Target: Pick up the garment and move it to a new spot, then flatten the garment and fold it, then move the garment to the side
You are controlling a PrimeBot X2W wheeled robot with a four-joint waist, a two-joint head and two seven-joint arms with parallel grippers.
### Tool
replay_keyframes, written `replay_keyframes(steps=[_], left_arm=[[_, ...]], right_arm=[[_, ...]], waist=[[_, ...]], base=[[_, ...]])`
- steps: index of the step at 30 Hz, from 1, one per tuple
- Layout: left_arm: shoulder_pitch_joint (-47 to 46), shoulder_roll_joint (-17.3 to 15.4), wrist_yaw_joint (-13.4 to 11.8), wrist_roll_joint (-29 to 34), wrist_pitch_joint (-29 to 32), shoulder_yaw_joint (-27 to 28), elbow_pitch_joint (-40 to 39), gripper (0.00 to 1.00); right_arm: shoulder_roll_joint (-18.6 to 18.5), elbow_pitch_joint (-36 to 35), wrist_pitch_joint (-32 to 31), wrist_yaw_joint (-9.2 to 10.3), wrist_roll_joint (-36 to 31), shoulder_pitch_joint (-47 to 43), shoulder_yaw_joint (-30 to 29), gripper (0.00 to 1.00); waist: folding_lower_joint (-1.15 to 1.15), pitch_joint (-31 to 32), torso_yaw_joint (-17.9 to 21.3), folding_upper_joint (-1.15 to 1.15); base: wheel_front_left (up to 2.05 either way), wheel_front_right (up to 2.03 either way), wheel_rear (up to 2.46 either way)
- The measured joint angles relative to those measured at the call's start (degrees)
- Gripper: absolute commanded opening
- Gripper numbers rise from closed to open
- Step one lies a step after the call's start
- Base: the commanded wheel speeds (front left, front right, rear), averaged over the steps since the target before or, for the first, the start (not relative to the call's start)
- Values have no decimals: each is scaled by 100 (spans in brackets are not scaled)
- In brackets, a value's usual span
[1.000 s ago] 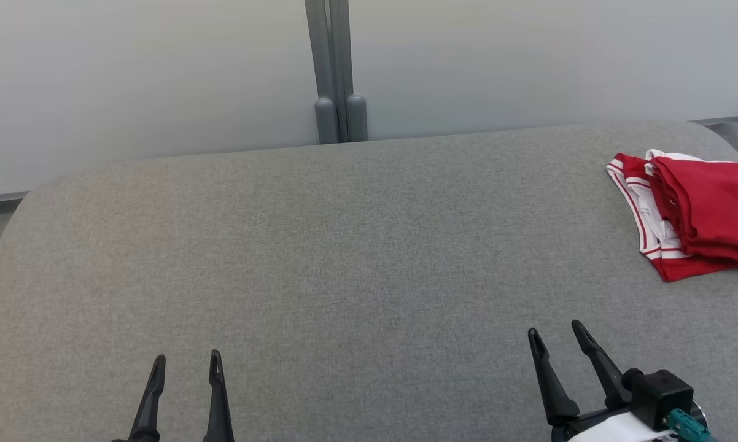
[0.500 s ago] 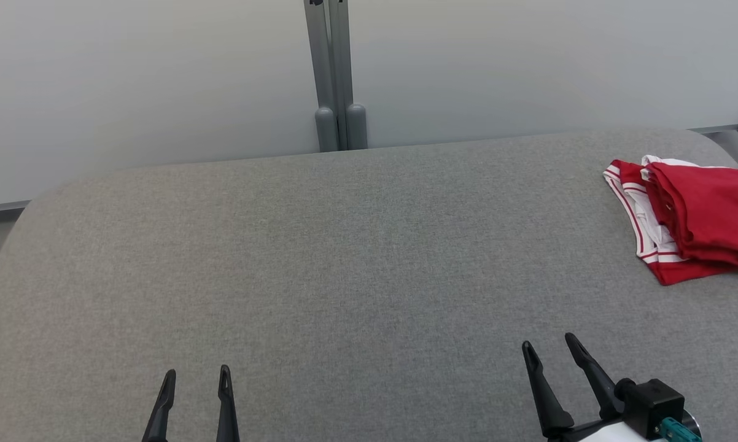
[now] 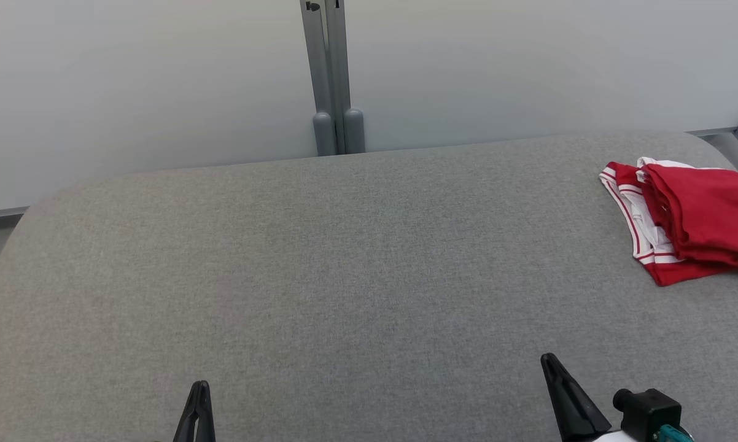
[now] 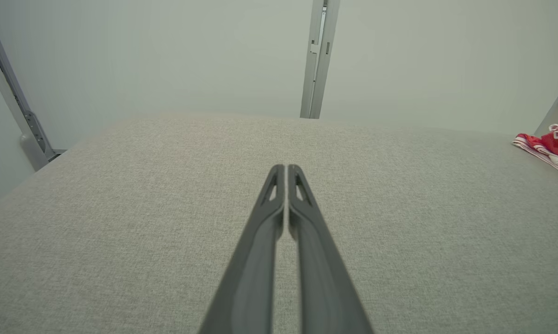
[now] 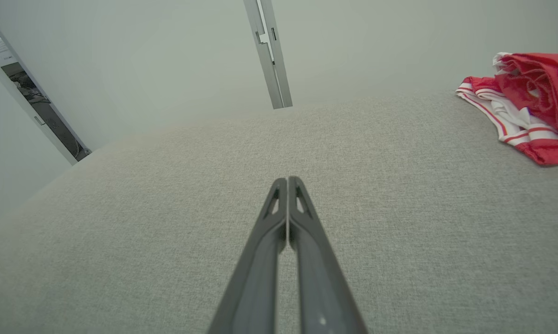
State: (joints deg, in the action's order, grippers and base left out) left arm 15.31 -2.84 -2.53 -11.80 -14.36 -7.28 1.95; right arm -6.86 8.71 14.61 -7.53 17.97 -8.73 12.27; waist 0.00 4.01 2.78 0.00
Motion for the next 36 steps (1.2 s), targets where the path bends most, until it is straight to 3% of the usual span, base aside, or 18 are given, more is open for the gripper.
replay_keyframes(steps=[18,36], left_arm=[[-404,-85,231,-2018,367,158,303,0],[-826,-152,412,-3590,682,328,539,0]], right_arm=[[0,123,-392,0,1833,254,-297,0],[30,219,-732,0,3298,560,-589,0]], waist=[[0,-61,-41,0],[0,-122,-81,0]], base=[[0,0,0],[0,0,0]])
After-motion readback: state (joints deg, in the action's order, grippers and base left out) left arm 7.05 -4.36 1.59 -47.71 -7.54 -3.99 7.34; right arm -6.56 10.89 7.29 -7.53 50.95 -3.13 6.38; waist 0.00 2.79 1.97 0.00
